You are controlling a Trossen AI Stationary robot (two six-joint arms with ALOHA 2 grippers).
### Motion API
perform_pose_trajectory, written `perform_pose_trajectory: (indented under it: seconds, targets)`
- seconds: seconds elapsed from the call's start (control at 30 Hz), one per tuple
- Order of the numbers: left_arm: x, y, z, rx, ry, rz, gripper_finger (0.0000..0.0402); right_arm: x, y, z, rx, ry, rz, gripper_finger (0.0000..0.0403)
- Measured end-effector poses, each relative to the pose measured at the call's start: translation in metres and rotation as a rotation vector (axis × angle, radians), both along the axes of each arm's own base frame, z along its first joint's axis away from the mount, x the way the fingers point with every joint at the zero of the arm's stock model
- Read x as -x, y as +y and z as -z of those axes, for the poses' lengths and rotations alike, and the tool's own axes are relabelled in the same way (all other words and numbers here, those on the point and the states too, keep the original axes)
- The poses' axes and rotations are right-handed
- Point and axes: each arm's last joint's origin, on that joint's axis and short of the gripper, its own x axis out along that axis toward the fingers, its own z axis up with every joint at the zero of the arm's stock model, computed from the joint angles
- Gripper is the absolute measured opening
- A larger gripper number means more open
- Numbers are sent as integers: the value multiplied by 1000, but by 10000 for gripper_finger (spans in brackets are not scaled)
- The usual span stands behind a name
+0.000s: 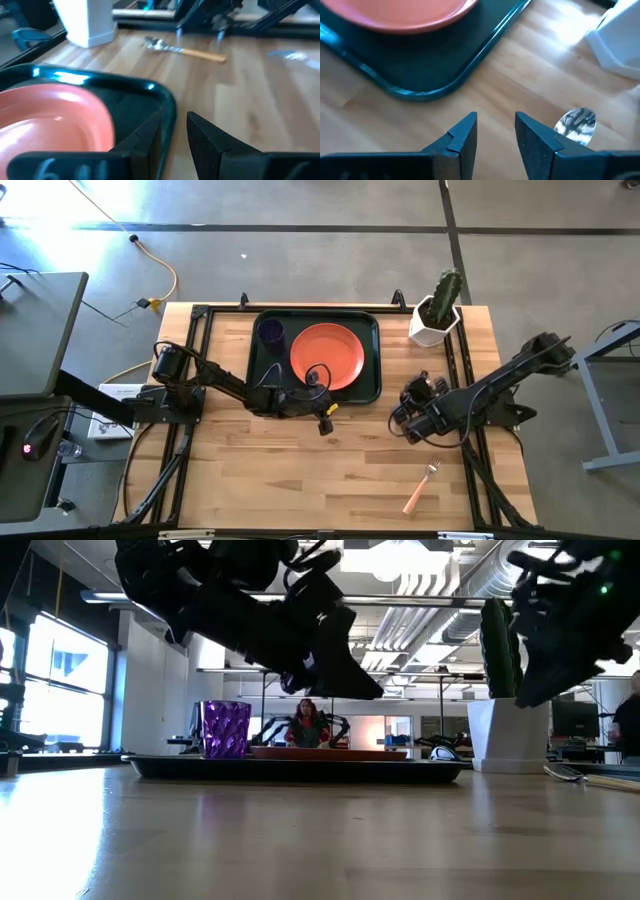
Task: Pick and place plate/cup/fork/spoon on tray
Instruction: Put the spoon into the left side of the serving tray
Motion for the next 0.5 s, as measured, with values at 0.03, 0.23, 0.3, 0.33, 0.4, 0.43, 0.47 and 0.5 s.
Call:
perform_pose_trajectory:
  seconds: [0.03, 0.23, 0.3, 0.33, 0.4, 0.43, 0.47, 0.5]
  targets:
    - [-1, -1, -1, 11, -15, 16, 82, -1, 2, -4, -24, 14, -10, 118]
    - [2, -12, -9, -21, -37, 73, 82, 8, 17, -15, -189, 161, -53, 108]
    - [3, -16, -14, -42, -42, 81, 82, 15, 20, -15, -223, 210, -39, 106]
    - [4, -19, -17, -53, -45, 84, 82, 18, 21, -14, -228, 223, -25, 106]
    - [6, -23, -24, -73, -62, 86, 82, 25, 22, -11, -223, 242, 10, 106]
    - [8, -24, -27, -85, -64, 82, 82, 28, 23, -9, -219, 241, 30, 106]
    - [9, -26, -31, -96, -70, 80, 82, 30, 23, -6, -217, 237, 48, 106]
    - [10, -28, -33, -103, -77, 80, 82, 33, 23, -3, -214, 235, 65, 106]
